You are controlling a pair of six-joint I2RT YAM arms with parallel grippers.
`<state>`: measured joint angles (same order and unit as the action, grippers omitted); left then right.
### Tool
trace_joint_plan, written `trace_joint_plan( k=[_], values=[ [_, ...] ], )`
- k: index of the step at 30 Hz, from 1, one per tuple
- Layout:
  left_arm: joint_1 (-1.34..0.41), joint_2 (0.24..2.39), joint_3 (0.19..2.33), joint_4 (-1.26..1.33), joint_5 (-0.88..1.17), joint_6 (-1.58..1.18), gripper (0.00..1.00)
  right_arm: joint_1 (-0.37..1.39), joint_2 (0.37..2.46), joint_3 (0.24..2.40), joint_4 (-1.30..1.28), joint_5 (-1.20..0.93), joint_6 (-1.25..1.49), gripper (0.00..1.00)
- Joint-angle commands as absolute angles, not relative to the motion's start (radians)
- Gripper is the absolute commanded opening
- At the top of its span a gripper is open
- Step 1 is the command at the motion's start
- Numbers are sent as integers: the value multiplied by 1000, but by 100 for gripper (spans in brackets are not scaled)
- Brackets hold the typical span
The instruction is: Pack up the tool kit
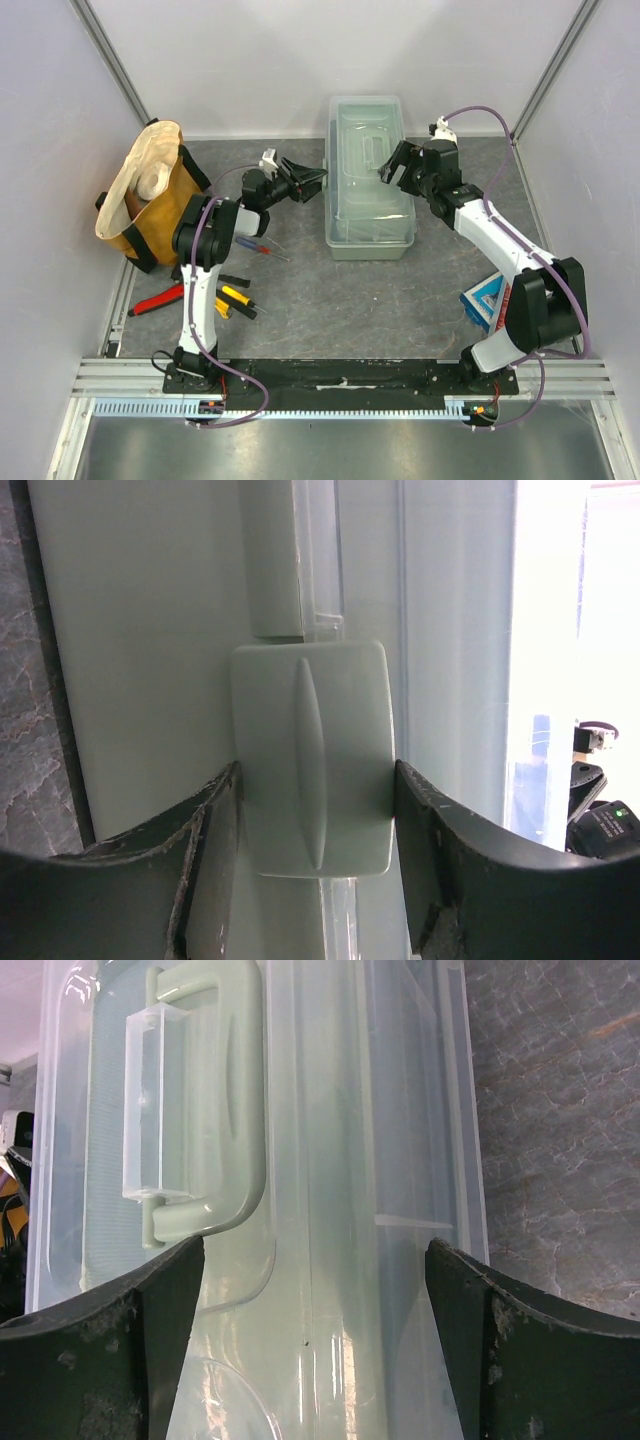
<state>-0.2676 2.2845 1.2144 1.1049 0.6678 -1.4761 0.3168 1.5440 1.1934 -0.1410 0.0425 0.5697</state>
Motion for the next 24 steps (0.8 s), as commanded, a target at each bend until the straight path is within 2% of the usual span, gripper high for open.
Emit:
trace_joint_plan(
  k=[1, 11, 15, 24],
  values=[
    [-351, 2295, 1301, 1148, 862, -1486, 43, 414, 1643, 1143, -252, -103, 472, 92],
    [-351, 2264, 1318, 1045, 851, -1448, 8, 428, 1646, 1115, -250, -26, 471, 89],
    [-351, 2234, 1316, 957, 838, -1387, 2, 426, 1649, 1115, -247, -15, 474, 89],
    [-348, 2187, 1308, 802, 785, -1284, 2, 428, 1646, 1106, -244, 15, 483, 88]
  ],
)
